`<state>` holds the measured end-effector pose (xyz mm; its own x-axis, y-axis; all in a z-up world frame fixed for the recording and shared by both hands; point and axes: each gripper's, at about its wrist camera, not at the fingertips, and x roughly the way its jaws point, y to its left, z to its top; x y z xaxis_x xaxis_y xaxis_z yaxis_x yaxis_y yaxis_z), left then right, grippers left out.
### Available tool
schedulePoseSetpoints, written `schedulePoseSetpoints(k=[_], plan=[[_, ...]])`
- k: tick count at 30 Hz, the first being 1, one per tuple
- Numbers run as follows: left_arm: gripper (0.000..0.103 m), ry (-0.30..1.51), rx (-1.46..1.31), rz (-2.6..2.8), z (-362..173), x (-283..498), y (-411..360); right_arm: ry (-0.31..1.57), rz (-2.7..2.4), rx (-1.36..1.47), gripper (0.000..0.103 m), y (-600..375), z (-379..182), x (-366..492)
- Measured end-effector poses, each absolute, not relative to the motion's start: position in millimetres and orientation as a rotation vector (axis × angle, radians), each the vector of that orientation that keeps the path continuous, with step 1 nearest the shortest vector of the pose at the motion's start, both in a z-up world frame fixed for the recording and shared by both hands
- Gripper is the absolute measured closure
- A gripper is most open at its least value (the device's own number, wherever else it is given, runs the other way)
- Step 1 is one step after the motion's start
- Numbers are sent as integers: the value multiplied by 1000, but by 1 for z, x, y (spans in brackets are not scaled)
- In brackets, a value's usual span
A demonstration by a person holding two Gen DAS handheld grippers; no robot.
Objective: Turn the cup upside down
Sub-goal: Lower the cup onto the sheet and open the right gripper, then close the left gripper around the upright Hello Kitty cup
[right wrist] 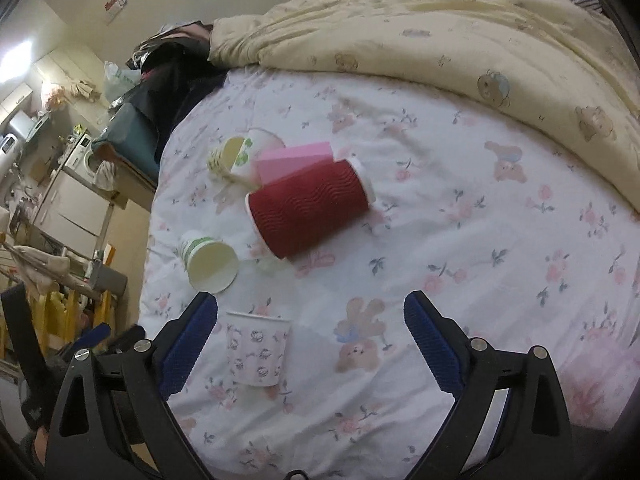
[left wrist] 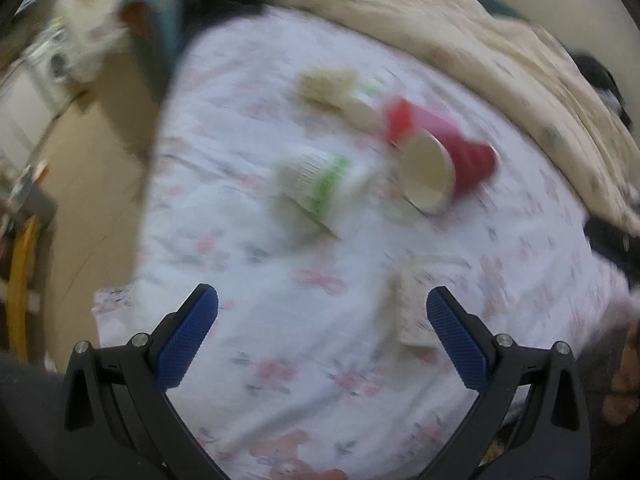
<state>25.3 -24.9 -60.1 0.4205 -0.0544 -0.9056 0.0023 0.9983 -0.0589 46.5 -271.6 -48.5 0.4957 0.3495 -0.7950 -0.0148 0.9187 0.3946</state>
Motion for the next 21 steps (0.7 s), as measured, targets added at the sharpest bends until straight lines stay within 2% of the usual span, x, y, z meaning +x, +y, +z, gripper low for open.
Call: schedulePoseSetpoints(k=[4, 10, 14, 19, 21], plan=[[1, 1244, 30, -159, -85, 28, -65, 1032, 199, 349, 6, -281, -49, 41], [4, 1280, 85, -196, -109, 37, -97, 1042, 199, 452, 6, -304, -51, 39], [17, 1319, 70, -185, -127, 46, -101, 1046, 182, 479, 6, -313, -52, 40], [19, 1327, 66, -211, -131, 47, -105, 1074, 190, 505, 6, -316, -57, 45], [29, 1331, 69, -217, -133, 47, -106, 1084, 195, 507, 6, -315, -59, 47]])
